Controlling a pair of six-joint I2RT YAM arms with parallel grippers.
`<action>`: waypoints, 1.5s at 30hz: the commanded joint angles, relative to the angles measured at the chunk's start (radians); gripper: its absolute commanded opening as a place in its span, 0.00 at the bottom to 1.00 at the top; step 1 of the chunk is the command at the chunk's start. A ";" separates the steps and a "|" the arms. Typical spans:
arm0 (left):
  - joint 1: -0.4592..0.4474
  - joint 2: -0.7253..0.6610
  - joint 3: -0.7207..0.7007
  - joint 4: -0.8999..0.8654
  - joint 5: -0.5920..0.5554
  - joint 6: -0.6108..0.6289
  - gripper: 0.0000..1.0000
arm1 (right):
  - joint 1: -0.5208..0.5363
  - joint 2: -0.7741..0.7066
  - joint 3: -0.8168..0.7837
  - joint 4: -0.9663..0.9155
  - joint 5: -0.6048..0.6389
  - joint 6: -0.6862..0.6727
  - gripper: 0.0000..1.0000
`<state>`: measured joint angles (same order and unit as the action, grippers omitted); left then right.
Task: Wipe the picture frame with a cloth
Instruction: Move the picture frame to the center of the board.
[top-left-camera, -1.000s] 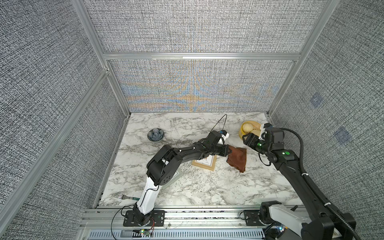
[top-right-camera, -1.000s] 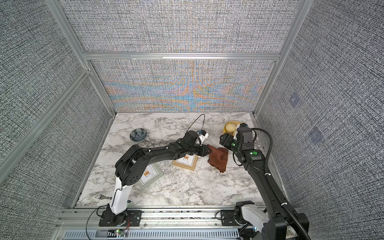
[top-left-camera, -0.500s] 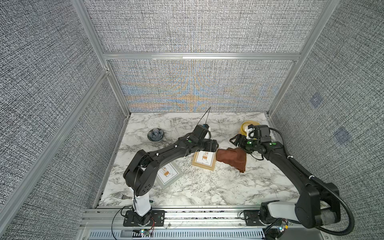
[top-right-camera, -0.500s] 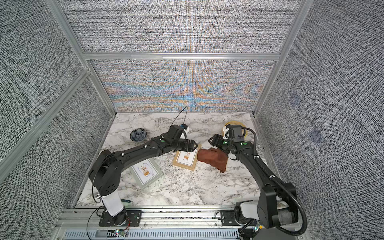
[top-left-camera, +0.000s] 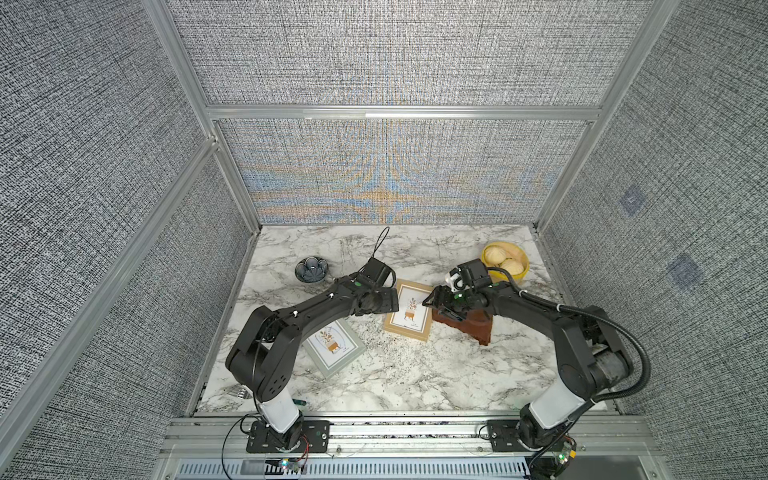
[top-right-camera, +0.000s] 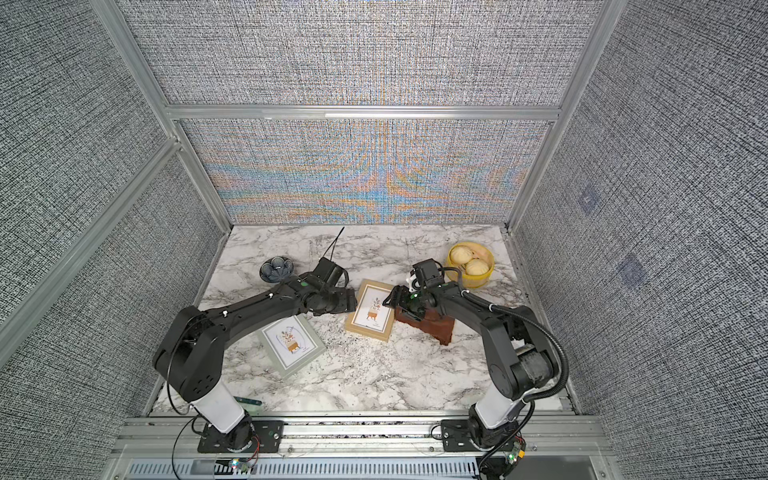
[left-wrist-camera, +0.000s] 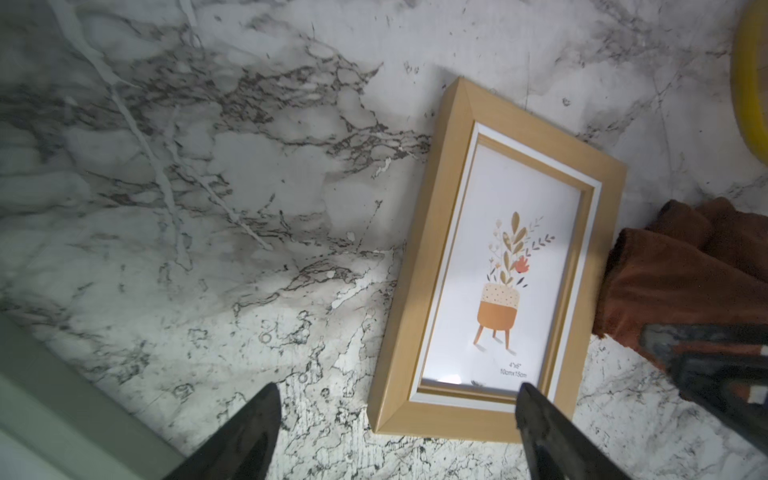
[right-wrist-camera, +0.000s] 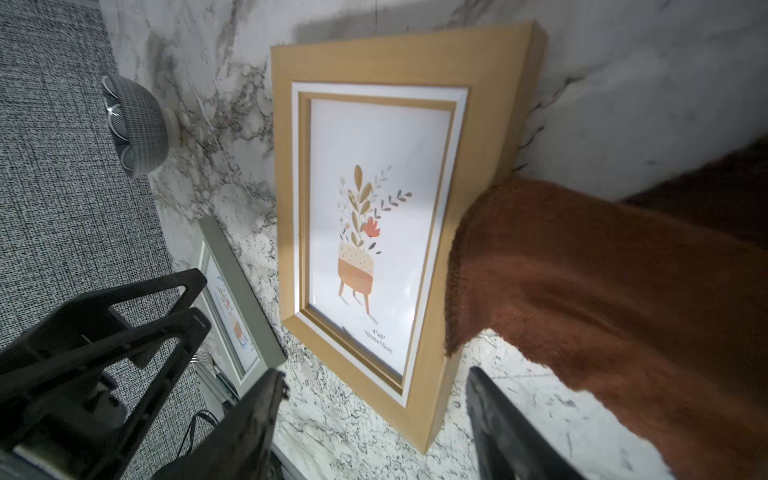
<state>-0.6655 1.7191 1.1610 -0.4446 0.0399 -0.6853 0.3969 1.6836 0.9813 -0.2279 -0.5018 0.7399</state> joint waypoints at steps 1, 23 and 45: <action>0.000 0.027 0.010 0.021 0.048 -0.029 0.85 | 0.022 0.034 0.004 0.015 -0.032 0.034 0.71; 0.024 0.139 -0.001 0.105 0.146 -0.110 0.70 | 0.083 0.216 0.208 -0.002 0.034 -0.024 0.71; 0.155 0.400 0.319 0.114 0.201 -0.059 0.70 | 0.062 0.503 0.586 -0.003 0.059 -0.094 0.71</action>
<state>-0.5163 2.0869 1.4437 -0.3717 0.1638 -0.7570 0.4557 2.1662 1.5356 -0.2729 -0.3729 0.6506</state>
